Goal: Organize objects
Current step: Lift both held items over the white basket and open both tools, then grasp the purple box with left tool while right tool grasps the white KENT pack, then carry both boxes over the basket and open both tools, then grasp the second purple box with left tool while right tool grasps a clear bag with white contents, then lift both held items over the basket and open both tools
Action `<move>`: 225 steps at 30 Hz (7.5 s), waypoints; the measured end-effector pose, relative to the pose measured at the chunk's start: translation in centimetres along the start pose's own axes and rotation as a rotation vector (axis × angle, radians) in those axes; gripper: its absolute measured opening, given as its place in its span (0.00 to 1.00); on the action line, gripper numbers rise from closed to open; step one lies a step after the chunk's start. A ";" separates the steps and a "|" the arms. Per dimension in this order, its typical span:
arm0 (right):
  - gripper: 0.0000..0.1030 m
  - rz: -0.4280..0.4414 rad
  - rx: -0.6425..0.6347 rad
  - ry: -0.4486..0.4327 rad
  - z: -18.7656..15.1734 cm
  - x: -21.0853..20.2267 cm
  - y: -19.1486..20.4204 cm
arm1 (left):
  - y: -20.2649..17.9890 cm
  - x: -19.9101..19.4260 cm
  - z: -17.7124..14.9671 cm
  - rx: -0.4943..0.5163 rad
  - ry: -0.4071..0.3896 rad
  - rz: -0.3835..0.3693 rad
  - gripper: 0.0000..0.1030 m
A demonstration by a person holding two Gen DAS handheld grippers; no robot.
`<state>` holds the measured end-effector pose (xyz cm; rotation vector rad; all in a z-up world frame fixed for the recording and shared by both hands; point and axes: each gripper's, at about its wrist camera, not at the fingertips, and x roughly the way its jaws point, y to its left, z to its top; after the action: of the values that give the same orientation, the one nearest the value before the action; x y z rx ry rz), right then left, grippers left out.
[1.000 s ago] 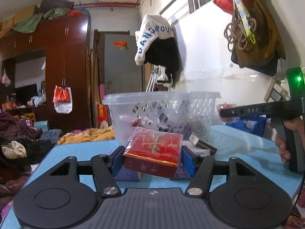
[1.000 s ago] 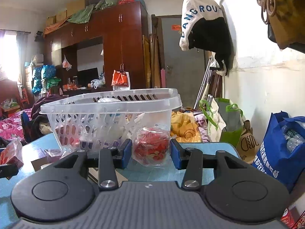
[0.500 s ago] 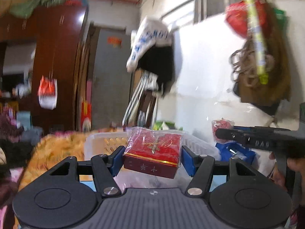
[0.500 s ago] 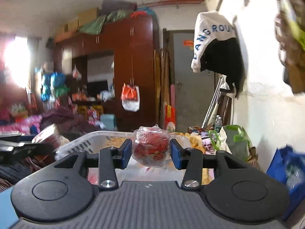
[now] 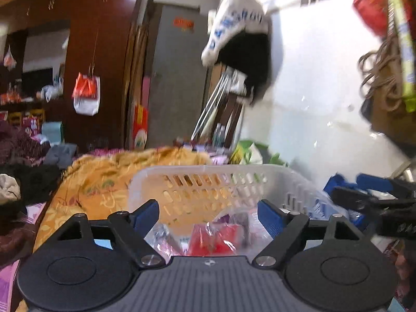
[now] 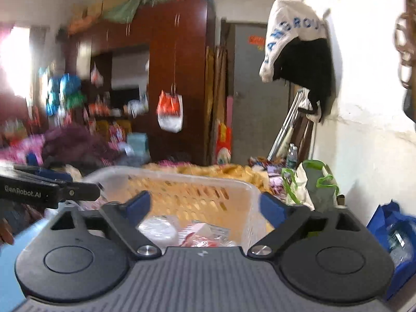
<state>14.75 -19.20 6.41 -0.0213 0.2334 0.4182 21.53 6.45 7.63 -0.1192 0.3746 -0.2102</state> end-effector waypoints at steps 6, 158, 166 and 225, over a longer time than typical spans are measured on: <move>0.99 0.038 0.023 0.162 -5.6 -0.5 -0.3 | 1.1 -6.4 -6.5 0.032 -0.062 -0.010 0.94; 0.38 0.339 0.100 0.198 -11.5 -2.5 0.5 | 1.3 2.5 -10.0 0.045 0.231 0.116 0.88; 0.38 0.339 0.110 0.164 -11.5 -3.3 0.0 | 1.4 0.0 -10.3 0.022 0.139 0.115 0.68; 0.38 0.210 -0.004 0.000 0.9 -3.1 0.1 | -1.9 -7.3 -1.4 -0.012 -0.257 -0.086 0.68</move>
<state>12.18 -20.27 8.04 -0.0005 0.2355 0.6276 14.00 6.16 9.18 -0.1719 0.1149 -0.2745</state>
